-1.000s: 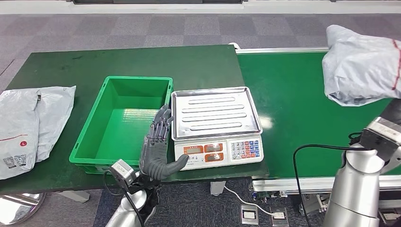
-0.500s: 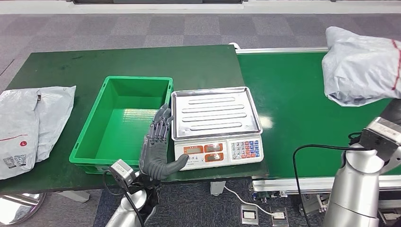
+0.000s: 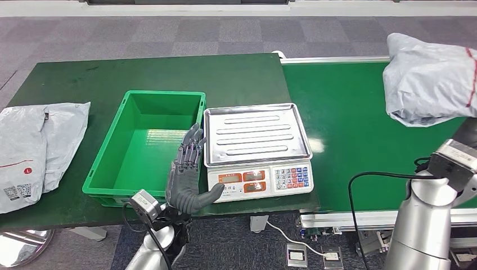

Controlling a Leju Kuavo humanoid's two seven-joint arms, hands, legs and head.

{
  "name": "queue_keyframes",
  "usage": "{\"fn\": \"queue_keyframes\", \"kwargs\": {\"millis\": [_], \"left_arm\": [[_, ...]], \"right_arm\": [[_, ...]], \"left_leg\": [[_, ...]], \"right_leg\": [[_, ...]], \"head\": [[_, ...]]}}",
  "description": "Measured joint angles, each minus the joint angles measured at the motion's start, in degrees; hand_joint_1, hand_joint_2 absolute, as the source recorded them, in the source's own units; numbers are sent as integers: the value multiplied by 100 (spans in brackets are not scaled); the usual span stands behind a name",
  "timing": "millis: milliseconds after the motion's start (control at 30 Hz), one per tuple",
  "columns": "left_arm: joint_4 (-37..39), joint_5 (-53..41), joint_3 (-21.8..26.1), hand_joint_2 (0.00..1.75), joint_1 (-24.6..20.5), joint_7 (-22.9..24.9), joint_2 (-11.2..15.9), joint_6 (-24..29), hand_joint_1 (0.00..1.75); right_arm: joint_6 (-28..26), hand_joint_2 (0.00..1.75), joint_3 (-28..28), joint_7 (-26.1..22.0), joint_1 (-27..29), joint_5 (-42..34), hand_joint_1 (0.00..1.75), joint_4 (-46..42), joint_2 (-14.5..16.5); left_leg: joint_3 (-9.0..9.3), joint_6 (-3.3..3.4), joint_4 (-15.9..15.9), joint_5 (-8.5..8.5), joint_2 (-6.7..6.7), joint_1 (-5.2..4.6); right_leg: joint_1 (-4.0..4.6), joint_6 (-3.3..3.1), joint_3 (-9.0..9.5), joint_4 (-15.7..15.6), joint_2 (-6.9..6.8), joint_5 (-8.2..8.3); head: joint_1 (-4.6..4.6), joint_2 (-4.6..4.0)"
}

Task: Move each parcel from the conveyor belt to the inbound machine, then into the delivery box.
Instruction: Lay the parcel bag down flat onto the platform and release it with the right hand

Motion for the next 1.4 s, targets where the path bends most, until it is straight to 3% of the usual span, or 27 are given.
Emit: {"fn": "queue_keyframes", "kwargs": {"millis": [433,500,600,667,700,800,967,1400], "left_arm": [[-2,17,0,175,2,0,-1,2,0],[-32,101,3,175,31,0,-10,14,0],[-155,198,22,175,112,-2,-49,29,0],[-216,199,28,175,135,-1,-88,30,0],[-234,199,31,175,148,-1,-102,30,0],[-264,201,44,175,211,0,-114,29,0],[-269,196,49,175,230,0,-114,26,0],[-269,190,50,175,230,0,-114,25,0]], "right_arm": [[69,175,9,76,12,68,175,5,-4],[547,175,154,563,71,545,175,256,-23],[2340,175,1037,1563,90,1678,175,1740,35],[3232,175,1817,1638,204,1940,175,2729,120],[3326,175,2113,1566,274,1940,175,3072,161],[2968,175,2645,1514,249,1799,175,3849,228],[2865,175,3151,1532,156,1587,175,4272,201],[2853,175,3387,1537,27,1534,175,4494,176]], "left_leg": [[-2,0,-2,0,-1,0],[-31,-9,-9,-11,-3,4],[24,-33,-11,-43,42,25],[63,-26,-7,-31,47,28],[53,-23,-6,-14,17,25],[17,-35,-10,15,-68,29],[29,-51,-11,-5,-26,29],[45,-50,-11,-6,-17,29]], "right_leg": [[1,0,2,1,-1,-1],[8,-6,19,1,-4,-6],[29,-28,58,-12,45,-19],[28,-24,58,-15,51,-12],[25,-20,48,-11,23,-8],[25,-29,30,0,-55,-14],[26,-37,28,-1,-17,-19],[26,-38,41,-3,-11,-17]], "head": [[0,0],[1,0],[8,0],[8,0],[5,0],[4,0],[7,0],[7,0]]}}
